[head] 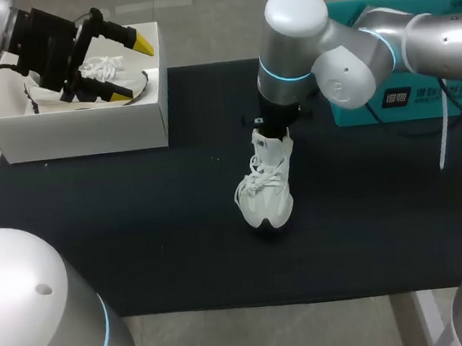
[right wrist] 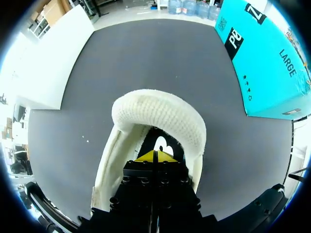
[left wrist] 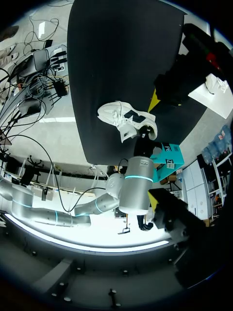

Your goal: Take the shoe out of the shoebox, open the shoe tongue, remove and reinsert the insole, then place the shoe into the shoebox

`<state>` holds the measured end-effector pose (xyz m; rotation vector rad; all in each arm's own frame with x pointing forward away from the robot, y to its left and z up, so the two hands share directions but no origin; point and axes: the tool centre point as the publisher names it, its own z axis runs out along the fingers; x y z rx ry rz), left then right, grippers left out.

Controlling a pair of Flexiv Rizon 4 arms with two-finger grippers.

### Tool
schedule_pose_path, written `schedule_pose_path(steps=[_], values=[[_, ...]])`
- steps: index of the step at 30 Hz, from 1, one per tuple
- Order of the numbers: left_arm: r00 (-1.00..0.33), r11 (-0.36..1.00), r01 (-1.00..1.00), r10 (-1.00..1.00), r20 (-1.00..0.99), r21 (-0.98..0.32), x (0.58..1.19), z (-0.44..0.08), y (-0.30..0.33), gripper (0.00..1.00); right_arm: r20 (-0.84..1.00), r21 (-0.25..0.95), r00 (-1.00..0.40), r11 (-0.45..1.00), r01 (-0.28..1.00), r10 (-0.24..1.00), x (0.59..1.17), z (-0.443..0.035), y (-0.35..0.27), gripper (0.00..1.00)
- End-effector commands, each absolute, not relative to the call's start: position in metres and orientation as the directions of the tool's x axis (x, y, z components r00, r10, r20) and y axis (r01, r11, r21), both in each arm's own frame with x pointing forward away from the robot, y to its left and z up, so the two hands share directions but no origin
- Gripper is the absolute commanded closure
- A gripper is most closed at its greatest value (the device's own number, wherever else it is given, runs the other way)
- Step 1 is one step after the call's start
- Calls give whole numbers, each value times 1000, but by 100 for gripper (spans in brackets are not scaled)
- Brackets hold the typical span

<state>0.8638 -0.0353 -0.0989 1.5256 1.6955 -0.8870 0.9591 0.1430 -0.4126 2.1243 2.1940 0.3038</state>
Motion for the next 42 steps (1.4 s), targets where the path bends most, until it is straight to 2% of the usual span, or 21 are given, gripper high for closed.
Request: schedule_pose_path(steps=[1,7,13,21,33,42], values=[[-82,80,996,536,-840,-46,864,-99,-35,0,98,172,-47,29,985,994,961,-429,149,100],[-82,80,996,536,-840,-46,864,-99,-35,0,95,196,-31,12,981,995,953,-400,147,100],[-82,80,996,536,-840,-46,864,-99,-35,0,86,165,18,-32,986,996,943,-383,146,100],[-82,80,996,536,-840,-46,864,-99,-35,0,104,118,69,-82,990,992,932,-396,146,100],[-82,80,996,536,-840,-46,864,-99,-35,0,108,34,57,-61,998,993,935,-433,154,100],[-82,80,996,536,-840,-46,864,-99,-35,0,118,89,22,-33,996,993,936,-407,161,100]])
